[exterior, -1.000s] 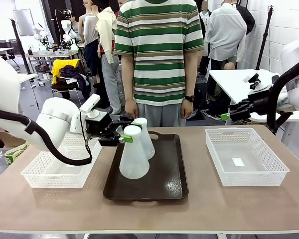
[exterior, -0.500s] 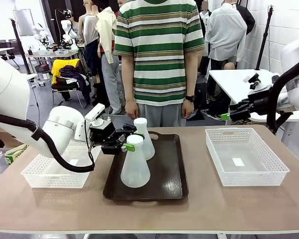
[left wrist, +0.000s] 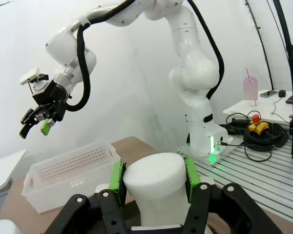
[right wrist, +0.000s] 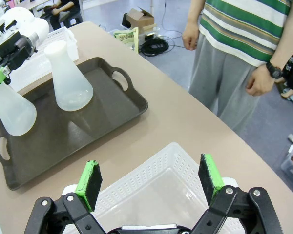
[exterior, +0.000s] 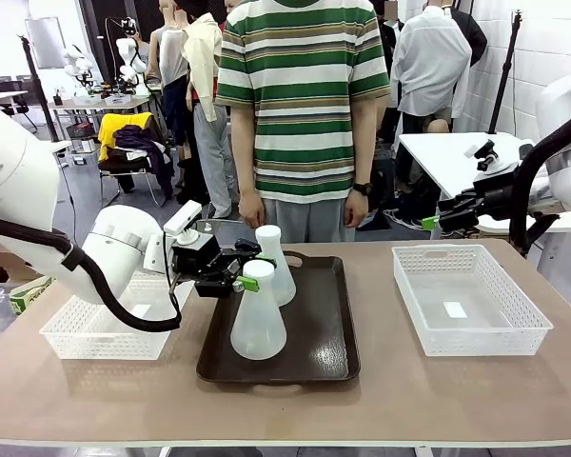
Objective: Prepare the laboratory tools.
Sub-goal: Place the picked Big flask upright in the Handle tray as directed by the person.
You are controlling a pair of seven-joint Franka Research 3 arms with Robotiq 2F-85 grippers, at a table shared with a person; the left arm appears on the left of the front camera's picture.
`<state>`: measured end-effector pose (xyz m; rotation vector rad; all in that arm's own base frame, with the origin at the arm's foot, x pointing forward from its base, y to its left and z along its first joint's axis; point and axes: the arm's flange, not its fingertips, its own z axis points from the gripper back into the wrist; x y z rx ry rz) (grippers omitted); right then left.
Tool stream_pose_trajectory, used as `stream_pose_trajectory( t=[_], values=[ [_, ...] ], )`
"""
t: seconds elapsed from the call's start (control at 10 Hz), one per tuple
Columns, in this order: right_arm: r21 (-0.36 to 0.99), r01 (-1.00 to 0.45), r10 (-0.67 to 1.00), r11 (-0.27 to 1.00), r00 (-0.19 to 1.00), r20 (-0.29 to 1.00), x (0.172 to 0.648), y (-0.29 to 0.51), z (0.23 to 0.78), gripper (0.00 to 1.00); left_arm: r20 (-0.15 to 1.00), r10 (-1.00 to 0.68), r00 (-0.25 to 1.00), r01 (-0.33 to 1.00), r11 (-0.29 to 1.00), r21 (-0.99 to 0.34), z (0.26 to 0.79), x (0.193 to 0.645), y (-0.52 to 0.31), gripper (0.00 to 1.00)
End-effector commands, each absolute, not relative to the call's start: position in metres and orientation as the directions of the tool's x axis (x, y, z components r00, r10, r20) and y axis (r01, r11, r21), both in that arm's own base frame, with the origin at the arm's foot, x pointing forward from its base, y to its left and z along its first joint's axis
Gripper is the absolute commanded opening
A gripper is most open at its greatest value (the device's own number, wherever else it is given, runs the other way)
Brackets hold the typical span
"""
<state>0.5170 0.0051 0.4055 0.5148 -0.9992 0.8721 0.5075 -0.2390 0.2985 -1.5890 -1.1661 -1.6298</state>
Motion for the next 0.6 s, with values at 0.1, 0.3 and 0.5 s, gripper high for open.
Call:
stream_pose_trajectory(
  t=[0.1,0.3,0.5],
  values=[
    [-0.002,-0.816,0.395,0.578,0.278,0.875,0.5167,0.0058,0.4065,1.00,0.977,0.170,-0.126,0.880,-0.436,0.189,0.2999,0.5119,-0.2415,0.71],
    [-0.002,-0.816,0.395,0.578,0.278,0.875,0.5167,0.0058,0.4065,1.00,0.981,0.137,-0.139,0.881,-0.434,0.186,0.3027,0.5098,-0.2408,1.00],
    [-0.002,-0.816,0.395,0.578,0.278,0.875,0.5167,0.0058,0.4065,1.00,0.984,0.121,-0.129,0.883,-0.438,0.169,0.3036,0.5092,-0.2390,1.00]
  ],
)
